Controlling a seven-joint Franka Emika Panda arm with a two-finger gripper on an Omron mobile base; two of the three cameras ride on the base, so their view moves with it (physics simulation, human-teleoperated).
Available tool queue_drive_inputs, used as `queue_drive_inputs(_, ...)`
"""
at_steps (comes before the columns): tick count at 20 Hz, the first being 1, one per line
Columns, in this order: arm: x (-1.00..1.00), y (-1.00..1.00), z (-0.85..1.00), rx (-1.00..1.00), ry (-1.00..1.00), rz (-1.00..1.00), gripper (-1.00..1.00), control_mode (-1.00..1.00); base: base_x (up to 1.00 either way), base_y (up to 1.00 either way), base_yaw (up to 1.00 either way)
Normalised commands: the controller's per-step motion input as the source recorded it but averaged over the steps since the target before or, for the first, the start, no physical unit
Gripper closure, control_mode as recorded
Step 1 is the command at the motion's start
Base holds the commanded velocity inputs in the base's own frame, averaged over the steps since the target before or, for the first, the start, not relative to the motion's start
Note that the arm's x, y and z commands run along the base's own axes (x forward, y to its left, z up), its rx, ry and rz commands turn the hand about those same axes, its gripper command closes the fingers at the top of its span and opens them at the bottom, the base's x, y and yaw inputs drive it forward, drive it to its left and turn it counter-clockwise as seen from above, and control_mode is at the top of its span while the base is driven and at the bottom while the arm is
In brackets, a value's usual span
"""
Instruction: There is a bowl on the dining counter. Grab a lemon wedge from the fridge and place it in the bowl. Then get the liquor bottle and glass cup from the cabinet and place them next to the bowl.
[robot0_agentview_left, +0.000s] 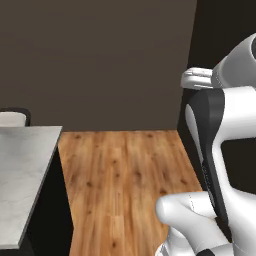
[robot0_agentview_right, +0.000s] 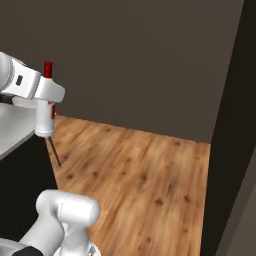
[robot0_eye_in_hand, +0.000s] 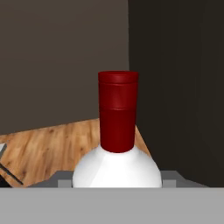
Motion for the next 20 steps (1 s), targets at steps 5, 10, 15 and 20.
queue_drive_inputs(5,0.0,0.0,0.0,0.0,0.0,0.0,1.0,1.0,1.0,0.0,0.13)
queue_drive_inputs(10,0.0,0.0,0.0,0.0,0.0,0.0,1.0,1.0,1.0,0.0,0.29)
queue_drive_inputs(15,0.0,0.0,0.0,0.0,0.0,0.0,1.0,1.0,1.0,0.0,0.44)
queue_drive_inputs(20,0.0,0.0,0.0,0.0,0.0,0.0,1.0,1.0,1.0,0.0,0.49)
